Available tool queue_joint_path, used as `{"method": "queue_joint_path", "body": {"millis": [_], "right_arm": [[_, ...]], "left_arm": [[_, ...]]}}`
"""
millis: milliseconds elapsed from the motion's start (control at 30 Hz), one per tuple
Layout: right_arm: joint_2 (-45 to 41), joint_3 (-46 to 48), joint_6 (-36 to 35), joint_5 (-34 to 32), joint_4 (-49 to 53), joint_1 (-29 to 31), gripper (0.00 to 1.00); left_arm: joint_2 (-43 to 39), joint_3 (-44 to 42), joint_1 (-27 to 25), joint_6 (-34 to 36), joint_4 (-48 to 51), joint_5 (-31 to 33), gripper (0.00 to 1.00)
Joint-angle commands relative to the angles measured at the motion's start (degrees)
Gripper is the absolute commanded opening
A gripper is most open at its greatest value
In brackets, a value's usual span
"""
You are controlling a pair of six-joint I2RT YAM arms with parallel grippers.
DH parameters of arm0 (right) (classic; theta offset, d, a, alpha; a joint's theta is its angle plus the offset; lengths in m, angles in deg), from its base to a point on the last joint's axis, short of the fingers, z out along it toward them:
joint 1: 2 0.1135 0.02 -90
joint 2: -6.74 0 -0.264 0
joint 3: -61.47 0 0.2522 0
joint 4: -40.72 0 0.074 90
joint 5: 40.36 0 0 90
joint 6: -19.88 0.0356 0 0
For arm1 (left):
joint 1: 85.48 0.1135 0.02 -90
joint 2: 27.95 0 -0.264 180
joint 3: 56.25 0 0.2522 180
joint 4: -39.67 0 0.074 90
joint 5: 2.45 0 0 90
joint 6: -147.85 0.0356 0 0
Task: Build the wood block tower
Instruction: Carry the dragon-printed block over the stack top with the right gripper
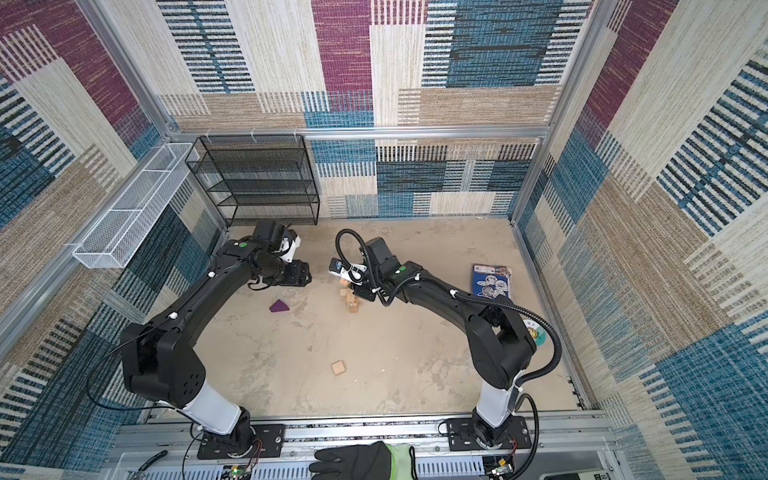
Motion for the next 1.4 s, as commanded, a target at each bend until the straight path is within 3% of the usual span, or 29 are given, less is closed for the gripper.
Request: {"method": "queue_joint_path", "body": {"millis": [0,233,433,600,1367], "right_arm": [[0.4,-0.8,-0.7,3.0,0.1,-1.3,0.15],[-1.2,2.4,-11.7,6.6,0.3,-1.5,0.14],[1.9,-1.5,-15.1,6.2,5.2,-1.5,0.13],[6.5,-7.1,-15.4,6.3,10.9,-1.5,0.13],[12.4,-15.6,-12.7,6.9,16.7,-1.4,0.19]], "left_arm": [[1.5,2.2,-1.0,-0.6,-0.5,-2.2,0.71],[2.8,1.6,-1.9,0.2,-1.0,-3.0,0.7],[2.4,-0.2,-2.0,0.5,-2.2,-3.9,0.7],[2.1,-0.2,-2.0,1.0,-2.1,-5.1,0.7],[1.5,-0.5,-2.0,1.4,-2.1,-4.4,0.7]]}}
